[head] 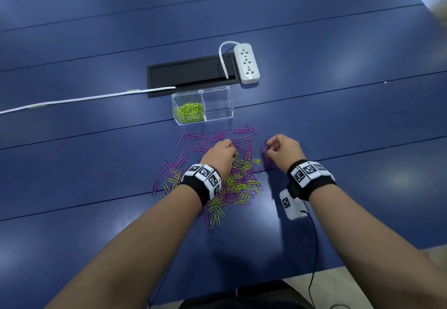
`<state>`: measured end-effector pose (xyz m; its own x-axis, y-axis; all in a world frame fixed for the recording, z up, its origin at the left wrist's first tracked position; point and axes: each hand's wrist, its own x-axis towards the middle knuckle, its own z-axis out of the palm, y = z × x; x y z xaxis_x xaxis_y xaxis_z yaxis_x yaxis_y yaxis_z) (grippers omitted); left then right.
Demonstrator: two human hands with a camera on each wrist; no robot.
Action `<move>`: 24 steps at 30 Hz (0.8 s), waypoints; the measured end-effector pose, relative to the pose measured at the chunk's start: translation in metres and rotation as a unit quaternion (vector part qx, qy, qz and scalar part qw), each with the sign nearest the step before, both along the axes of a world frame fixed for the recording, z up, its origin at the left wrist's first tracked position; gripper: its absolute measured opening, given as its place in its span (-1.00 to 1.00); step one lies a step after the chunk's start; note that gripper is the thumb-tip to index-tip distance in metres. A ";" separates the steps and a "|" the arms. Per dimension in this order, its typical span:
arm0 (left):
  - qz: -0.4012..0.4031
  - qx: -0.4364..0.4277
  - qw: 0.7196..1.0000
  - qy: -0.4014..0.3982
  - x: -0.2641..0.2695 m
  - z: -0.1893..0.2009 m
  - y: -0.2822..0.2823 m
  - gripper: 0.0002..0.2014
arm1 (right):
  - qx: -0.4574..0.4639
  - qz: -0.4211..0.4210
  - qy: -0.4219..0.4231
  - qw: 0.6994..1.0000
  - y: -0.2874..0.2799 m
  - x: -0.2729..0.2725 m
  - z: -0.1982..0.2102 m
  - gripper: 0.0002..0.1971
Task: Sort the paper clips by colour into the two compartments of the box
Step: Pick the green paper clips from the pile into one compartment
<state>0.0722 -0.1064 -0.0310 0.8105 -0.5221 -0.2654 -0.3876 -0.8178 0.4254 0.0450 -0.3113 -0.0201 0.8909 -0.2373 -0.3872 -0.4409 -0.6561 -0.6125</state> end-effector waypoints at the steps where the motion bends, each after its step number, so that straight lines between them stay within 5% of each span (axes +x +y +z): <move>1: -0.001 0.005 1.000 0.000 0.001 0.000 0.001 -0.81 | 0.007 -0.014 -0.004 1.000 -0.004 0.001 0.001 -0.86; 10: 0.005 0.063 0.998 0.019 0.008 0.003 0.000 -0.87 | -0.082 0.065 -0.040 0.994 -0.018 0.000 0.008 -0.90; 17: 0.005 0.081 0.996 0.035 0.005 0.005 0.001 -0.85 | -0.123 0.070 0.011 0.990 0.013 -0.004 0.010 -0.76; 20: 0.014 0.051 0.997 0.055 0.003 0.006 0.003 -0.96 | -0.097 0.053 0.028 0.993 0.015 0.001 0.008 -0.75; 24: 0.142 -0.076 0.983 0.088 -0.002 0.011 0.011 -0.94 | -0.091 0.063 0.044 0.993 0.016 0.005 0.013 -0.67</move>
<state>0.0699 -0.0951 -0.0205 0.8774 -0.3265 -0.3516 -0.0628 -0.8045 0.5906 0.0495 -0.2950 -0.0074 0.8823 -0.2000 -0.4260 -0.3954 -0.8060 -0.4405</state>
